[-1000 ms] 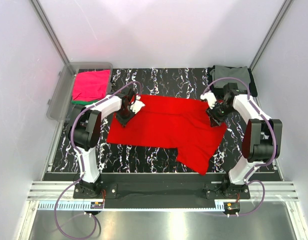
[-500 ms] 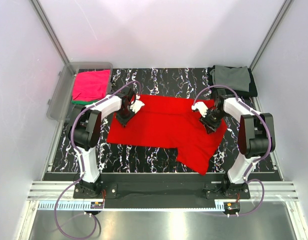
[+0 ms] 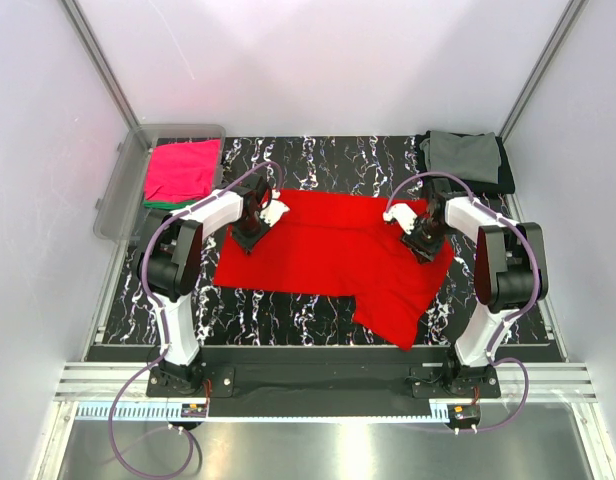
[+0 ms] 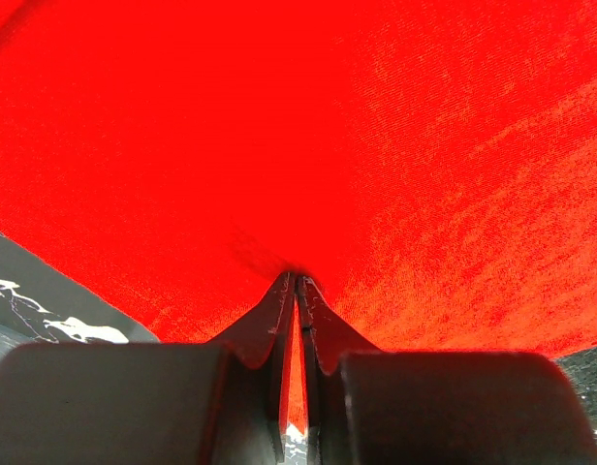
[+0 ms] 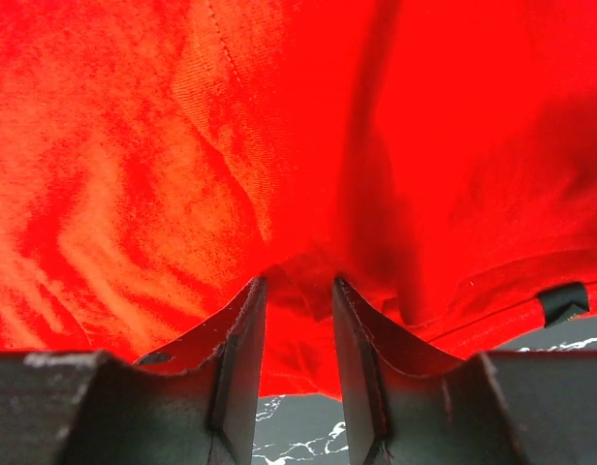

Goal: Fold and stack the t-shirts
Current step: Fold the tshirt

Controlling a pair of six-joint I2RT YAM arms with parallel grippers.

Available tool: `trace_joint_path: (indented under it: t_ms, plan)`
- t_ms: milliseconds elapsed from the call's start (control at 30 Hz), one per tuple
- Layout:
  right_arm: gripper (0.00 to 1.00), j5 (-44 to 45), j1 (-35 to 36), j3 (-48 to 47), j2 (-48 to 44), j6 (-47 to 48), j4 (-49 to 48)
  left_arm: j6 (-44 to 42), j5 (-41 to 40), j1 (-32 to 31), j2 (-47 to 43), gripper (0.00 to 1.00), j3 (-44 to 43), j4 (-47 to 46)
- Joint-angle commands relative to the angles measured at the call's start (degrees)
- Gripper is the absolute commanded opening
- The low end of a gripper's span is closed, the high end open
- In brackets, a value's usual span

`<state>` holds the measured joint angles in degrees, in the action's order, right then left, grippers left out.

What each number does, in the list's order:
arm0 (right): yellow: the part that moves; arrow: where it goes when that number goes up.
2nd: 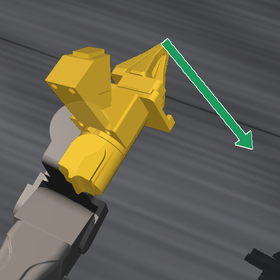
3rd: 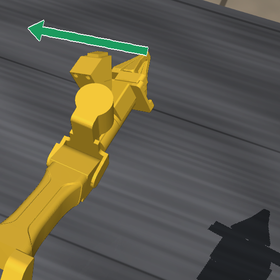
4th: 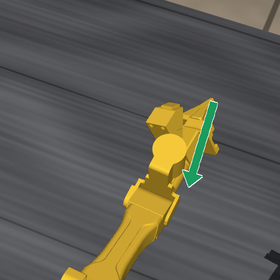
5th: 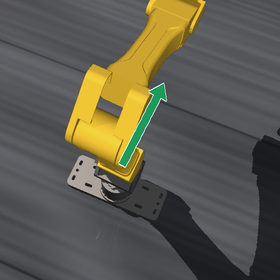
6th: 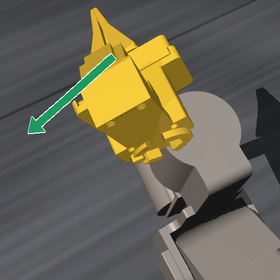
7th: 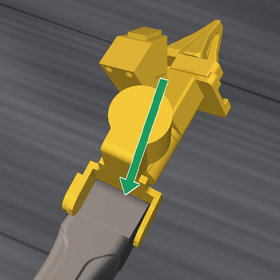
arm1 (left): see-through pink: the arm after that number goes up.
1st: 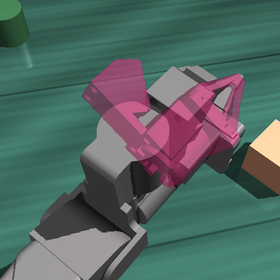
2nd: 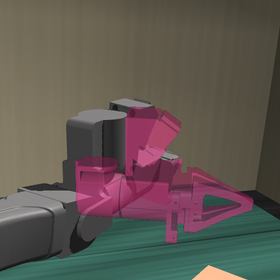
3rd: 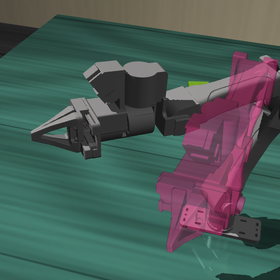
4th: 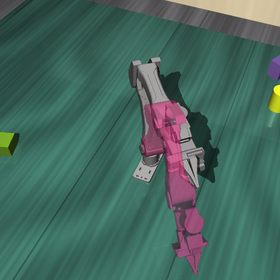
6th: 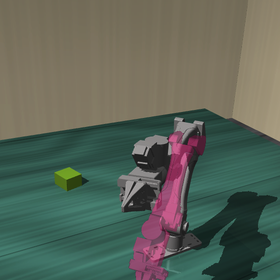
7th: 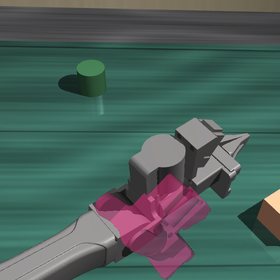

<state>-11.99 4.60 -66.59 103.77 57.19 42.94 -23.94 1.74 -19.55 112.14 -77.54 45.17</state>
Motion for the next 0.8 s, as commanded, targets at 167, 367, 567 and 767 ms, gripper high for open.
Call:
trace_joint_path:
  t_ms: [167,367,567,767]
  plan:
    - [0.38,3.6,-0.5,1.0,1.3,-0.9,-2.9,0.5,0.9,0.1,0.5,0.1,-0.1,-1.0]
    - [0.38,3.8,-1.3,1.4,-0.1,-1.1,-3.1,0.0,0.2,0.0,0.3,0.09,1.2,-1.4]
    - [0.27,4.2,-1.8,1.4,0.1,-1.6,-3.2,0.0,0.1,0.1,0.7,0.09,1.0,-1.6]
    - [0.18,4.2,-1.9,0.5,0.0,-2.6,-3.5,0.0,0.0,0.1,0.7,0.09,0.7,-1.5]
